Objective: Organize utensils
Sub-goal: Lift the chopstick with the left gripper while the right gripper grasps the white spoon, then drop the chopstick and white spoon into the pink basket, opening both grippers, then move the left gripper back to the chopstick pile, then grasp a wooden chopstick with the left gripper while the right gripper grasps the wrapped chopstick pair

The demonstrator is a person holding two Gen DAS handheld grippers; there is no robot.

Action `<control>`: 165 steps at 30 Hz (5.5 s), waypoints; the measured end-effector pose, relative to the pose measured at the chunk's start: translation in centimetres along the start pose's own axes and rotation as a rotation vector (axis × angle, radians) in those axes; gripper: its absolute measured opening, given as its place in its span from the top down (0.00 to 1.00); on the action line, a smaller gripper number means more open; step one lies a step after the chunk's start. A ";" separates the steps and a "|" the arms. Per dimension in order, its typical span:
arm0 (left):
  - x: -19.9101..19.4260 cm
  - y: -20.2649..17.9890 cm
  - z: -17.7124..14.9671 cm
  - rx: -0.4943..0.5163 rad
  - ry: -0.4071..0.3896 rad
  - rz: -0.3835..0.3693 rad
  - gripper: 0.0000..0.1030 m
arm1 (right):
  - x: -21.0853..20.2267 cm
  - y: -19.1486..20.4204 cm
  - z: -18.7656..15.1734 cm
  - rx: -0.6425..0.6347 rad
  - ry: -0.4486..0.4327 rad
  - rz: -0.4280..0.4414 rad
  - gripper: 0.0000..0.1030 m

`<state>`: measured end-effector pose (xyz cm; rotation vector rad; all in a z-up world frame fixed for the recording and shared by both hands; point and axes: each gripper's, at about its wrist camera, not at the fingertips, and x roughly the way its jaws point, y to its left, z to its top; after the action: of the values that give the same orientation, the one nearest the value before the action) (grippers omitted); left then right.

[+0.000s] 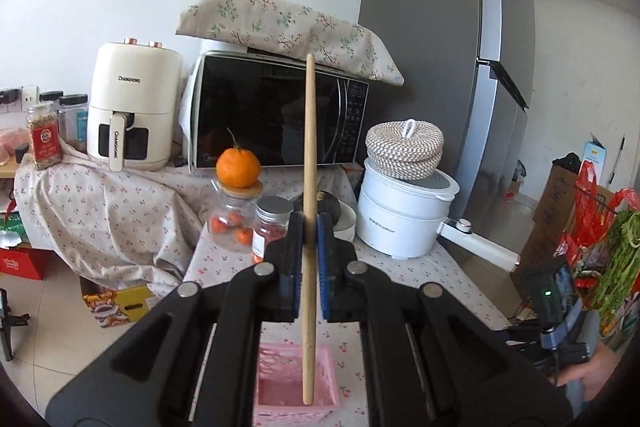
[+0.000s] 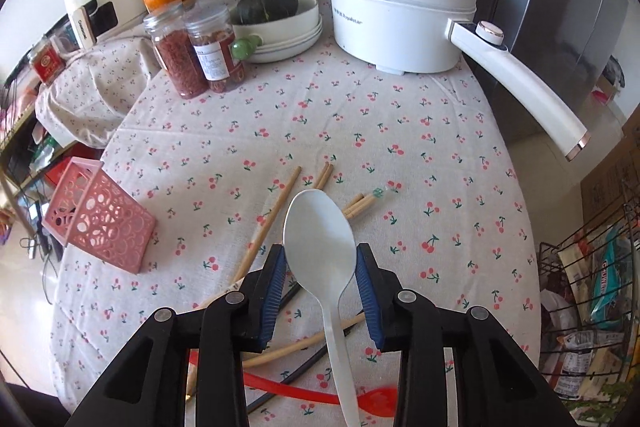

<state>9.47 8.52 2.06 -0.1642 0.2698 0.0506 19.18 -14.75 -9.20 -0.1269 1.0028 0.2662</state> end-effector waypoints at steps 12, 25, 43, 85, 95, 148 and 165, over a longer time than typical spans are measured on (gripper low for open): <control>3.6 1.2 -3.1 -0.007 0.083 0.093 0.92 | -4.7 1.9 -0.1 0.029 -0.182 0.055 0.65; 3.3 2.9 -3.4 -0.061 0.310 0.001 0.67 | -9.1 6.1 0.2 0.126 -0.384 0.201 0.65; -0.6 8.3 -4.5 0.037 0.555 0.130 0.26 | -6.7 14.7 3.6 0.369 -0.704 0.300 0.65; -0.7 -2.4 -8.1 0.166 0.719 -0.074 0.16 | -10.9 2.0 -3.6 0.264 -0.309 0.008 0.14; 0.5 -8.5 -9.6 0.163 0.799 -0.160 0.16 | -7.9 -4.2 -6.3 0.397 -0.060 -0.030 0.14; 4.8 -10.4 -5.1 0.129 0.710 -0.214 0.94 | -0.7 -9.7 -4.6 0.456 0.124 0.027 0.14; 0.1 -3.1 -4.3 0.070 0.625 -0.204 0.94 | 6.9 -5.3 -0.8 0.470 0.155 0.130 0.62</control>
<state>8.66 4.69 -1.59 -0.1341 0.8751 -0.2170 23.57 -18.93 -15.57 0.3507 1.2051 0.1339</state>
